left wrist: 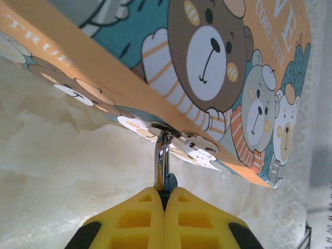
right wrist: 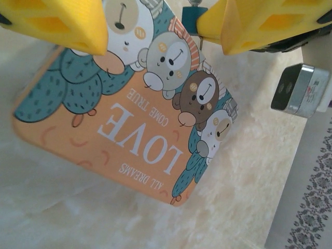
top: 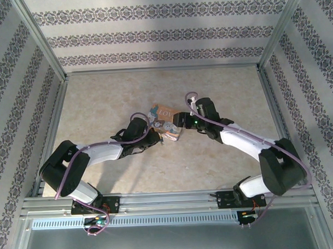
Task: Unlock a padlock with a key
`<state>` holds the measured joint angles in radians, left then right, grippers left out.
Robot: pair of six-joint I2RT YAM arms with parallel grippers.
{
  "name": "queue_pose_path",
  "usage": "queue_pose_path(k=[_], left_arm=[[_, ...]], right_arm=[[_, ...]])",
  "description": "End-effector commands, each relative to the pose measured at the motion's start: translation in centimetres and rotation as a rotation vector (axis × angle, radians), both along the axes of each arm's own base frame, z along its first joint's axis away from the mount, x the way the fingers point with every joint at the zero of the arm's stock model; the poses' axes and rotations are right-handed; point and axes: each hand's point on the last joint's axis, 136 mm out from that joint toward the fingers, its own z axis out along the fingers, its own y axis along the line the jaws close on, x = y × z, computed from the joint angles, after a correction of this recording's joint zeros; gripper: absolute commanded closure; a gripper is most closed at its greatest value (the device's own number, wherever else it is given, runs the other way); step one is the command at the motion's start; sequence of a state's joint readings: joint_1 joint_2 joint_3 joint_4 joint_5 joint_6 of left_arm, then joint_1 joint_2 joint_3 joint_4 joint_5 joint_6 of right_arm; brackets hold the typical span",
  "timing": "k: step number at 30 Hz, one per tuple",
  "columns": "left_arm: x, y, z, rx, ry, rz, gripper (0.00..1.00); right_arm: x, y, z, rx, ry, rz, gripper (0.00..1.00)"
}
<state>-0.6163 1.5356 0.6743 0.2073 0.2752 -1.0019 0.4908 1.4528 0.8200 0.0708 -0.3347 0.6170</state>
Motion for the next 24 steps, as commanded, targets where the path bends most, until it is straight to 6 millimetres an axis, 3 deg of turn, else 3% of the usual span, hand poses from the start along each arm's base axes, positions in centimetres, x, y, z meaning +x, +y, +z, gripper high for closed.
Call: queue_pose_path(k=[1,5,15,24], left_arm=[[0.1,-0.1,0.3,0.064,-0.035,-0.04,0.96],[0.3,-0.7,-0.4,0.051,-0.021,-0.05,0.95],[0.6,-0.5,-1.0,0.044,-0.031,-0.038,0.72],[-0.2,2.7,2.3,0.117,-0.14,0.014,0.5]], right_arm=[[0.4,1.9,1.2,0.081,0.05,0.028,0.41],[0.8,2.4,0.4,0.084,0.077,0.025,0.41],[0.4,1.8,-2.7,0.05,0.159,0.003,0.41],[0.5,0.3,0.9,0.04,0.06,-0.021,0.38]])
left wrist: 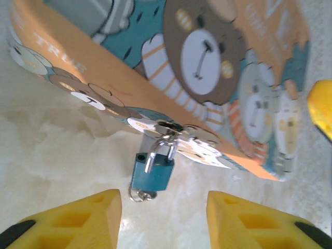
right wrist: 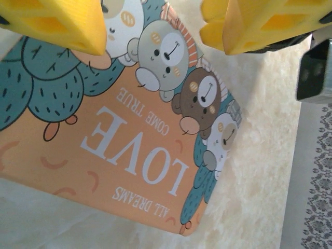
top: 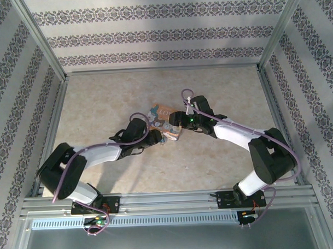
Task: Unlock a padlock with a key
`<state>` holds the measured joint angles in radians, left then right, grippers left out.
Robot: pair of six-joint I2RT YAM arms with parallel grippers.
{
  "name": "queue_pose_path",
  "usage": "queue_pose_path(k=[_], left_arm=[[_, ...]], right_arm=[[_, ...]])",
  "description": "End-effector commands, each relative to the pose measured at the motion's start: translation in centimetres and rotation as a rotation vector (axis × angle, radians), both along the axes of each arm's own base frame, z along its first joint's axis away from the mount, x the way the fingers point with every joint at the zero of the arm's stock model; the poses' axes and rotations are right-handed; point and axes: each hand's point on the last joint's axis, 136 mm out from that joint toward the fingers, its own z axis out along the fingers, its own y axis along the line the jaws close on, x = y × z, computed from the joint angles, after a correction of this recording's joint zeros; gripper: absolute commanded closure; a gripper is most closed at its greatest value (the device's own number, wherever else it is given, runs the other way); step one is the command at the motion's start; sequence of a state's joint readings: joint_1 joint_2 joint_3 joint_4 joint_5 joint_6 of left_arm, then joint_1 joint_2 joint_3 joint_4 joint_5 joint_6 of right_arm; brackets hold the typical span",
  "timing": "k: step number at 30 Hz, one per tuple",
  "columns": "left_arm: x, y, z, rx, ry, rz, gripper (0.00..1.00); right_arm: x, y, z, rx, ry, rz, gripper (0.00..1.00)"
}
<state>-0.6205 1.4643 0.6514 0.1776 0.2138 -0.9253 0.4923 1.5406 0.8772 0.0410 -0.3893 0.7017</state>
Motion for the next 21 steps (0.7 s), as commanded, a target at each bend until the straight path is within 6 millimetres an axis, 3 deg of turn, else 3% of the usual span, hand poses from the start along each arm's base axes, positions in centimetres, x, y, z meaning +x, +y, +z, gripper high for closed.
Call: queue_pose_path(k=[1,6,11,13,17,21], left_arm=[[-0.1,2.1,1.6,0.064,-0.072,0.031,0.47],[0.9,5.3,4.5,0.085,-0.143,0.081,0.34],[3.8,8.3,6.8,0.051,-0.193,0.114,0.18],[5.2,8.7,7.3,0.022,-0.194,0.093,0.15],[7.9,7.9,6.6,-0.018,-0.152,0.012,0.17],[10.4,5.1,5.6,-0.1,-0.114,-0.099,0.19]], right_arm=[[0.1,-1.4,2.6,-0.015,-0.075,-0.027,0.37],[-0.8,-4.0,2.7,-0.065,-0.109,-0.082,0.3],[-2.1,-5.3,2.3,-0.056,-0.104,-0.1,0.02],[-2.5,-5.4,1.8,-0.046,-0.088,-0.103,0.02],[-2.8,-5.2,0.5,0.001,-0.04,-0.119,0.02],[-2.5,-4.4,-0.5,0.04,-0.005,-0.111,0.02]])
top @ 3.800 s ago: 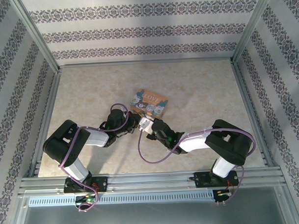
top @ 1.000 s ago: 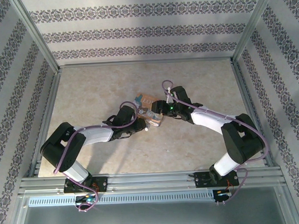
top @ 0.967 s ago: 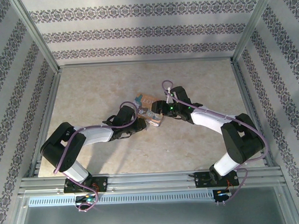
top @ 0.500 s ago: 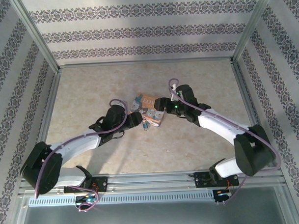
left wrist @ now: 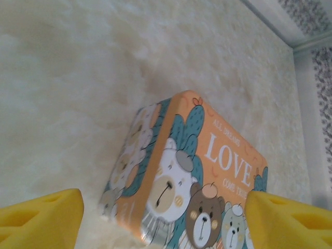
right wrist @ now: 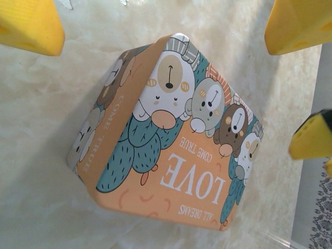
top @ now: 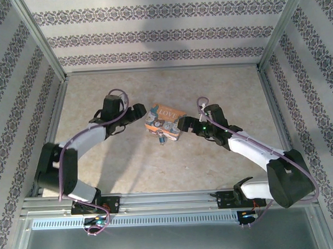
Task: Unlock a padlock with a key
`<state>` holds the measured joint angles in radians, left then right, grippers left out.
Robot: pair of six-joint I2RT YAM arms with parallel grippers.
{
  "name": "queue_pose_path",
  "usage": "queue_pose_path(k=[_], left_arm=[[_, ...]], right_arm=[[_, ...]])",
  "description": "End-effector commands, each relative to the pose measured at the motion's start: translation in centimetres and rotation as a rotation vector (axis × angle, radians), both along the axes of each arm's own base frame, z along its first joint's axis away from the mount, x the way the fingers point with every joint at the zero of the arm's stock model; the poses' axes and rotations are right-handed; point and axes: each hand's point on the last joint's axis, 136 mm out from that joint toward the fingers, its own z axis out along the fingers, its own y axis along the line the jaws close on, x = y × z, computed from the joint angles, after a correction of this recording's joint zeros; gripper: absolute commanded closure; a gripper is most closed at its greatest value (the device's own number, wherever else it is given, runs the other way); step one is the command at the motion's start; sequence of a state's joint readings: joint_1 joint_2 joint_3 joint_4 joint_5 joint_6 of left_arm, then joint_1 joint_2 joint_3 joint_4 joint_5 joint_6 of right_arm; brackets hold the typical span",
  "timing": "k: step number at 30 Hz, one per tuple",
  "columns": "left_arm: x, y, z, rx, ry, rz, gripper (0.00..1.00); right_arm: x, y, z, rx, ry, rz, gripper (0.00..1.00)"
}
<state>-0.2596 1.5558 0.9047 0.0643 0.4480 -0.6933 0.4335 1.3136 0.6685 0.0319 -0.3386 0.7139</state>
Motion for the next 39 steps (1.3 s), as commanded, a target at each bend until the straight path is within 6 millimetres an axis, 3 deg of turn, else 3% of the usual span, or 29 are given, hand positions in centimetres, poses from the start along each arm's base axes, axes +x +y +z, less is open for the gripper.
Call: queue_pose_path(k=[1,6,10,18,28,32,39], left_arm=[[1.1,-3.0,0.2,-0.105,-0.004,-0.164,0.14],[2.7,-4.6,-2.3,-0.147,0.058,-0.203,0.14],[2.4,-5.3,-3.2,-0.168,0.079,-0.221,0.21],[-0.4,-6.1,-3.2,-0.203,0.088,-0.247,0.34],[-4.4,-6.1,-3.3,-0.17,0.102,-0.206,0.34],[-5.3,-5.5,-3.5,-0.166,0.098,-0.17,0.33],[-5.4,-4.6,-2.4,-0.123,0.067,-0.147,0.28]], right_arm=[[0.8,0.9,-0.2,0.07,0.012,-0.002,0.02],[1.6,2.2,-0.9,0.121,0.041,0.013,0.02],[2.1,3.0,-1.5,0.134,0.06,0.031,0.03],[4.1,4.7,-1.1,0.153,0.065,0.074,0.06],[7.4,6.5,-1.4,0.139,0.045,0.135,0.08],[8.1,5.8,-1.6,0.116,0.031,0.109,0.08],[7.4,1.0,-0.3,0.057,-0.031,0.005,0.07]])
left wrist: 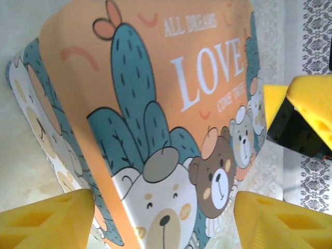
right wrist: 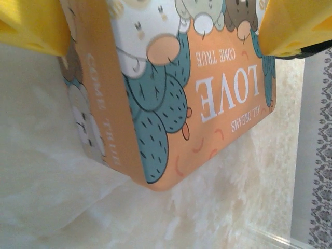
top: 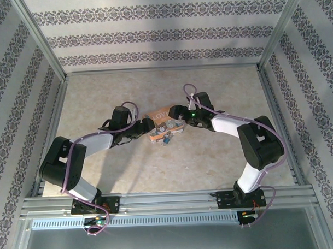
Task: Unlock a padlock with a key
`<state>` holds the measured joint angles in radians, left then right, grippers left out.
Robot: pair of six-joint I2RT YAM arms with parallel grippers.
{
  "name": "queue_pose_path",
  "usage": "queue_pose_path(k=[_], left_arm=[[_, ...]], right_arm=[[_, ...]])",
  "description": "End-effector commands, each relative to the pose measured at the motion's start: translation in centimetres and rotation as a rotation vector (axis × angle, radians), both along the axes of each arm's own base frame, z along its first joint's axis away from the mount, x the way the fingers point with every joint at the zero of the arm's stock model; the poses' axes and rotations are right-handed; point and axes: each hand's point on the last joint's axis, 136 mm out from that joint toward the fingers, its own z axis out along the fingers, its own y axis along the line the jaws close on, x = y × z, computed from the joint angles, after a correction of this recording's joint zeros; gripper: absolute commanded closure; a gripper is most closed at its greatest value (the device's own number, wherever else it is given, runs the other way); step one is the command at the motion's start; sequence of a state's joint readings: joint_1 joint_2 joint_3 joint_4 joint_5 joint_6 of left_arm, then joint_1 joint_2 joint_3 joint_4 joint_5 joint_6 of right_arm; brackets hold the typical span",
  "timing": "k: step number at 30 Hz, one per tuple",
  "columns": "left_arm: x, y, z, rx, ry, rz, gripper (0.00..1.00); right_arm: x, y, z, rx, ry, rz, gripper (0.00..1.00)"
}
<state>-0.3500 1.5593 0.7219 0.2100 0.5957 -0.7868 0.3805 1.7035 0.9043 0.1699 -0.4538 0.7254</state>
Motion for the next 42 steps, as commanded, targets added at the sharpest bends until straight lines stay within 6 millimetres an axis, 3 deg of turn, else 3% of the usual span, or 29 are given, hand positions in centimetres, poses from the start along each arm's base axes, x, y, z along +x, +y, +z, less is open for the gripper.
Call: queue_pose_path(k=[1,4,8,12,16,26,32,42], left_arm=[[0.5,0.0,1.9,0.006,-0.061,0.011,0.27],[0.5,0.5,2.4,0.027,-0.078,0.027,0.26],[0.4,1.0,2.5,0.041,-0.079,0.034,0.25],[0.5,1.2,2.1,0.037,-0.063,0.041,0.25],[0.6,0.8,1.4,0.016,-0.04,0.036,0.25],[0.9,0.7,-0.6,0.016,0.009,0.051,0.26],[0.6,0.9,-1.2,0.024,0.021,0.054,0.27],[0.5,1.0,-1.5,0.03,0.028,0.058,0.27]], right_arm=[[-0.6,-2.5,2.5,-0.015,-0.088,-0.037,0.07],[-2.6,-4.3,3.2,-0.027,-0.104,-0.066,0.07],[-5.8,-4.9,3.4,0.014,-0.091,-0.092,0.12],[-8.7,-3.3,3.2,0.075,-0.074,-0.09,0.19],[-10.3,-0.9,2.7,0.106,-0.076,-0.088,0.28],[-10.9,3.1,-1.7,0.096,-0.037,-0.086,0.45],[-10.1,4.0,-3.7,0.108,-0.023,-0.107,0.56],[-9.5,5.3,-5.9,0.136,0.009,-0.107,0.65]])
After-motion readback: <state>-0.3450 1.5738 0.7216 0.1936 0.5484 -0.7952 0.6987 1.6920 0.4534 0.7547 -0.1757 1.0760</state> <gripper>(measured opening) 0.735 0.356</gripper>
